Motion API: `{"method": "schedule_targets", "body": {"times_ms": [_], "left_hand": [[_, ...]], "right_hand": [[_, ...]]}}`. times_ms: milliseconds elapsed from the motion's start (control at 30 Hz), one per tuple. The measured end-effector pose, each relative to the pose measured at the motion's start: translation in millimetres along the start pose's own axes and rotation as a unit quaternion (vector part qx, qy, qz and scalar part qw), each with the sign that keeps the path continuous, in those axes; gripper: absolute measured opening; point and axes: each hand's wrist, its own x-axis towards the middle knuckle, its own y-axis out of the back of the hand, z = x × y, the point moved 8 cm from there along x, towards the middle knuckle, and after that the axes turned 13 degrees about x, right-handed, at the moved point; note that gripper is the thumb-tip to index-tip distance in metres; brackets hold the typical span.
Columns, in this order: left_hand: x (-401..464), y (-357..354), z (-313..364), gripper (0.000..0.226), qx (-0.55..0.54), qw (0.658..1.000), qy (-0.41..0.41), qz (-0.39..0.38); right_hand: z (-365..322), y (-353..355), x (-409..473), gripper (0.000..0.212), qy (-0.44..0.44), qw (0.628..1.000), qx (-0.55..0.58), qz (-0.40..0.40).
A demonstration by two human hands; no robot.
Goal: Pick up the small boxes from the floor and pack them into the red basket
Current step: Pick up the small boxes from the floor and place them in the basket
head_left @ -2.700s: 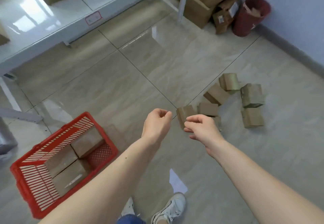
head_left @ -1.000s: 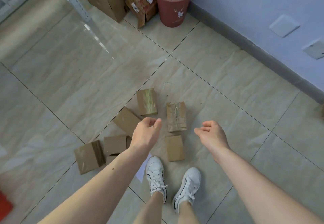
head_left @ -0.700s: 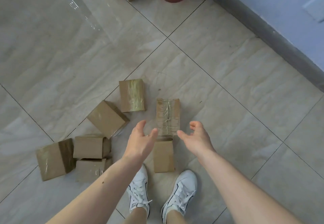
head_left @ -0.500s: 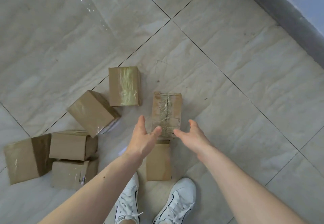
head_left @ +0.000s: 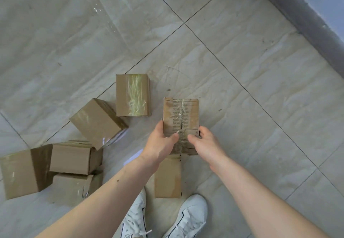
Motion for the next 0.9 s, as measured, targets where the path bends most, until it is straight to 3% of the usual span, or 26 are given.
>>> {"method": "schedule_targets", "body": {"times_ms": [267, 400, 567, 667, 900], "left_hand": [[-113, 78, 67, 0.027, -0.012, 0.999, -0.008, 0.052], [-170, 126, 93, 0.077, -0.015, 0.998, -0.01, 0.064], [-228, 181, 104, 0.107, -0.063, 0.994, -0.022, 0.086], [-254, 203, 98, 0.1, -0.119, 0.988, -0.036, 0.088], [-313, 232, 46, 0.048, -0.142, 0.979, -0.036, 0.144]], "right_hand": [[-107, 0, -128, 0.033, 0.049, 0.999, 0.011, 0.002], [-156, -9, -194, 0.049, 0.061, 0.997, 0.033, -0.023], [-195, -23, -251, 0.043, 0.09, 0.995, 0.019, -0.038], [-208, -36, -274, 0.04, 0.114, 0.992, 0.005, -0.055], [-199, -85, -314, 0.046, 0.153, 0.982, -0.086, -0.075]]}}
